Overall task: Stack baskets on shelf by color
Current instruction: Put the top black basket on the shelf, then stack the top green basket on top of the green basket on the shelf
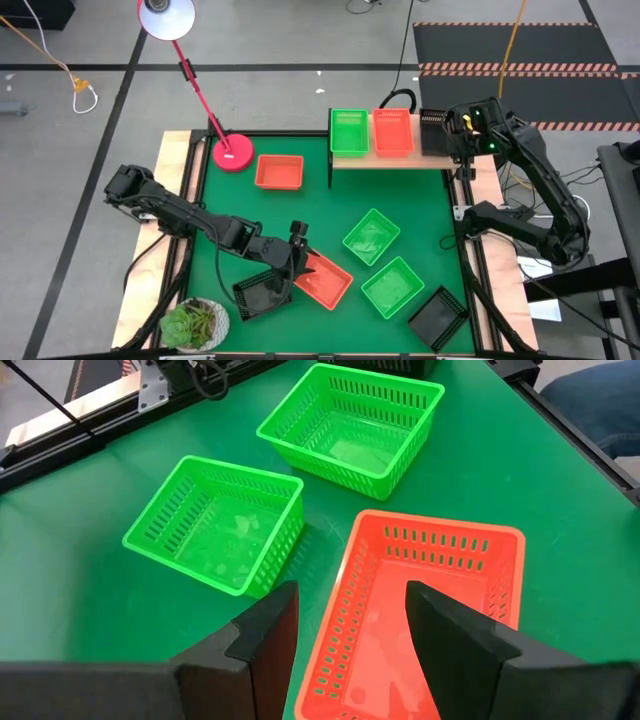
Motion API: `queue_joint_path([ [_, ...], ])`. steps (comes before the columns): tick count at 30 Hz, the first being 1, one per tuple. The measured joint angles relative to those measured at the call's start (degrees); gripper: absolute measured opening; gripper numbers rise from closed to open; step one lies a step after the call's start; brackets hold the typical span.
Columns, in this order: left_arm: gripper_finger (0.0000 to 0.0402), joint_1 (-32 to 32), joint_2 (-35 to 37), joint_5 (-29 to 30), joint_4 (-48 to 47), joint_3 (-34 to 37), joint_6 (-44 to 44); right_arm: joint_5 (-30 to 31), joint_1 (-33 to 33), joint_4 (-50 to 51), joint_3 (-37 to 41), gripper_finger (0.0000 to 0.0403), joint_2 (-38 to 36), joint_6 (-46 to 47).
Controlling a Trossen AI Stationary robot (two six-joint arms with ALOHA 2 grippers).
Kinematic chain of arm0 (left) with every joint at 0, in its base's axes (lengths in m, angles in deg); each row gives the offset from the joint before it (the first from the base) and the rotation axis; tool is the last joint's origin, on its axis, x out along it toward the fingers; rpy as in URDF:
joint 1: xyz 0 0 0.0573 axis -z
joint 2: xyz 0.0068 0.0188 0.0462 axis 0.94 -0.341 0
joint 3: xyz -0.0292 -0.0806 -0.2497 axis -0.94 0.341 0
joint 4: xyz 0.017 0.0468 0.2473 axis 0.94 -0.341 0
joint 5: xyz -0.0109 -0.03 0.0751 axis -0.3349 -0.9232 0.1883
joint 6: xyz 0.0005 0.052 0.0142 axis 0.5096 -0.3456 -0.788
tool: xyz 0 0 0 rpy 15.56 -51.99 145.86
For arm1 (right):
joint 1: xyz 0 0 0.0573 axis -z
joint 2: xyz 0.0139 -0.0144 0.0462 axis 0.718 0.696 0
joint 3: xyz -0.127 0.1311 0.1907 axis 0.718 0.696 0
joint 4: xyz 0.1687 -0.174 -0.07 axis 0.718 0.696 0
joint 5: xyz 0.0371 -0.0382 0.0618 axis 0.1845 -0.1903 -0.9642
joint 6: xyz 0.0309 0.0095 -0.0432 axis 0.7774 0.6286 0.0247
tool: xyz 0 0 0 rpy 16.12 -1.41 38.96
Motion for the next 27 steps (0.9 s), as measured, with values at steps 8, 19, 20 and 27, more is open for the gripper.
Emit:
queue_joint_path([
  [8,0.0188,0.0,0.0,0.0,0.1,0.0,0.0,3.0,0.0,-0.4,0.0,0.0105,1.1,0.5],
  [19,0.0188,0.0,0.0,0.0,0.0,0.0,0.0,2.8,-0.3,-0.5,0.0,0.0105,-0.3,6.2],
  [20,0.0188,0.0,0.0,0.0,0.0,0.0,0.0,2.6,-0.8,-0.3,0.0,0.0105,-1.1,8.0],
  [27,0.0188,-0.1,0.0,0.7,0.0,0.0,-0.1,1.3,-8.7,-0.1,0.0,0.0105,-8.0,23.4],
])
